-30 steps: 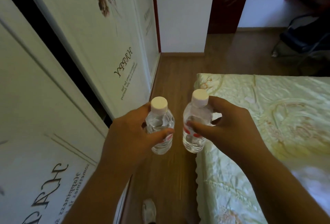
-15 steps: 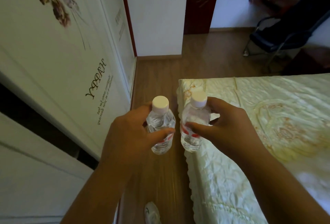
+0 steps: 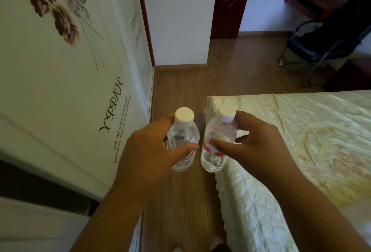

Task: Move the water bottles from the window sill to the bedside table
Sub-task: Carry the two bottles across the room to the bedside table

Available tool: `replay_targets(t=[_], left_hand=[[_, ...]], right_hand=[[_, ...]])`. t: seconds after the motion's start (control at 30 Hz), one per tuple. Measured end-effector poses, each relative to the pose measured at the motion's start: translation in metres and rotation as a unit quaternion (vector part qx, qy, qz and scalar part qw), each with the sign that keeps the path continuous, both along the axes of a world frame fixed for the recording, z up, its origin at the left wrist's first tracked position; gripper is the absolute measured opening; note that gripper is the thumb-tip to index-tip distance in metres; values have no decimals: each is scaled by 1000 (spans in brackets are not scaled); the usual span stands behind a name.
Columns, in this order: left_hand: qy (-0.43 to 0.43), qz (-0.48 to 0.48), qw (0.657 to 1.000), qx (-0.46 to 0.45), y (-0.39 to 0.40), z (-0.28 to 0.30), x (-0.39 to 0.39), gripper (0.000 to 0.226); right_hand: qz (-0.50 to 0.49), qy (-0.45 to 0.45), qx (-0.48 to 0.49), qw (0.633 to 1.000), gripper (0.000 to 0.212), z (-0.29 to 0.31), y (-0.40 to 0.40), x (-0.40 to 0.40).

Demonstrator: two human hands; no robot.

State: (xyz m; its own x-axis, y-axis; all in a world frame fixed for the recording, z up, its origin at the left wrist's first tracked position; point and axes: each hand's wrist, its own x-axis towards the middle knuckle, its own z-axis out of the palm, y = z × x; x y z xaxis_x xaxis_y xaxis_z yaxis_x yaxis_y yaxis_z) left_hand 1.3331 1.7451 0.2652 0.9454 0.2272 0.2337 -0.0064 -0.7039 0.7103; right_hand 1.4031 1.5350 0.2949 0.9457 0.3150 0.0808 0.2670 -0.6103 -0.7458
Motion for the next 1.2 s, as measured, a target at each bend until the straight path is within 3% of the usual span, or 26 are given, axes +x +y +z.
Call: replay_targets(t=[0.5,0.77,1.2], left_hand=[[20,50,998,41,24,16,151,78],[-23,76,997,3,20,27,235,62],[10,54,998,-32,54,7,346,62]], right_hand=[[41,21,20,999,66,-11,41,179],[72,-3,33,997,68,1,42,278],[60,5,1,998,71,-9,67,385]])
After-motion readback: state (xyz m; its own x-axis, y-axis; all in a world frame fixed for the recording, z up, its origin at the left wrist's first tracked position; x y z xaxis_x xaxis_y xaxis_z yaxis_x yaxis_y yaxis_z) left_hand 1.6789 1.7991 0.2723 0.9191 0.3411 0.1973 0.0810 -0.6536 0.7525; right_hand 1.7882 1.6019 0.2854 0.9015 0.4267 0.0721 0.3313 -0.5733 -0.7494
